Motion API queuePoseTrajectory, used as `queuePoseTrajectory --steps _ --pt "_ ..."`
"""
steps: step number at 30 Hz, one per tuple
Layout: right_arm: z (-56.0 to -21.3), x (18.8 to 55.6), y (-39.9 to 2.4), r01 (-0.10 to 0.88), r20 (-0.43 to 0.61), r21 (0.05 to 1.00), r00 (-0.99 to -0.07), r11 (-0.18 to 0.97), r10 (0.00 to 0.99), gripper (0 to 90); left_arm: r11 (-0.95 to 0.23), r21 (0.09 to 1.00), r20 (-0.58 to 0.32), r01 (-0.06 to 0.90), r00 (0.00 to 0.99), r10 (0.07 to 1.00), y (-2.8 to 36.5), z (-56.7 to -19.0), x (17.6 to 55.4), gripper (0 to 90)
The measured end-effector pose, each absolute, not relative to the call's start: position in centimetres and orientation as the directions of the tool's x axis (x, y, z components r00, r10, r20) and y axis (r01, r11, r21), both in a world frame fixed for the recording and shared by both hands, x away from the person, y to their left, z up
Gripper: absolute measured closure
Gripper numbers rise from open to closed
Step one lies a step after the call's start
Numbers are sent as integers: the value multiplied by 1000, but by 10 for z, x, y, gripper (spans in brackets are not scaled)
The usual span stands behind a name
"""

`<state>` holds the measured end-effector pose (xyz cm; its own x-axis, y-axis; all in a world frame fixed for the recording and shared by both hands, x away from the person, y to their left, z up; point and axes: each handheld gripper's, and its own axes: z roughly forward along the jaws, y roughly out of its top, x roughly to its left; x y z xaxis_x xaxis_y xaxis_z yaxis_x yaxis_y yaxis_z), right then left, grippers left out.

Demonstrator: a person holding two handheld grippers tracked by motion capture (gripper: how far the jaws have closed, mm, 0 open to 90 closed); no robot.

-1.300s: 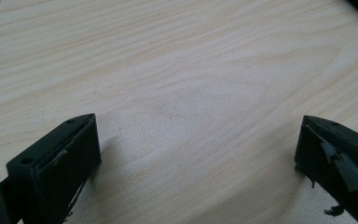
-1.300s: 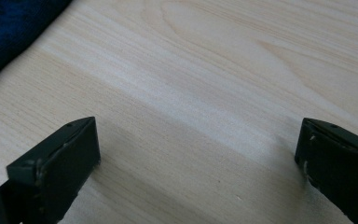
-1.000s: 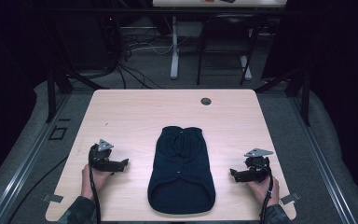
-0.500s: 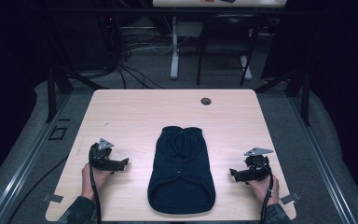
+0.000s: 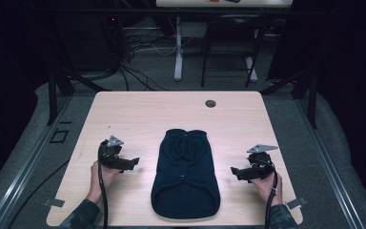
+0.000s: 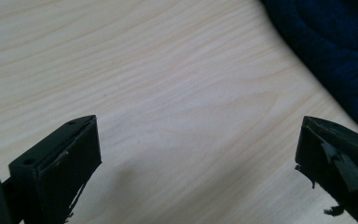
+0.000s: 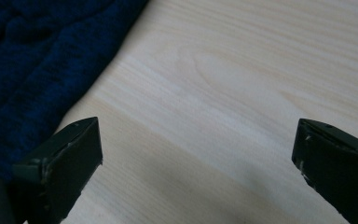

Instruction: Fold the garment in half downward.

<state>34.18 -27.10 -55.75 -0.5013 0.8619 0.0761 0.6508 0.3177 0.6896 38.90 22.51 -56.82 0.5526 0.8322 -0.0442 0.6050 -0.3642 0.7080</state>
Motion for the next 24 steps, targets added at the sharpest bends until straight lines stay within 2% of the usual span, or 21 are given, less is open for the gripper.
queuePoseTrajectory --steps 24 --pt "-548 387 -215 646 151 678 -590 351 793 0 -402 688 -93 605 622 777 170 -560 433 0"
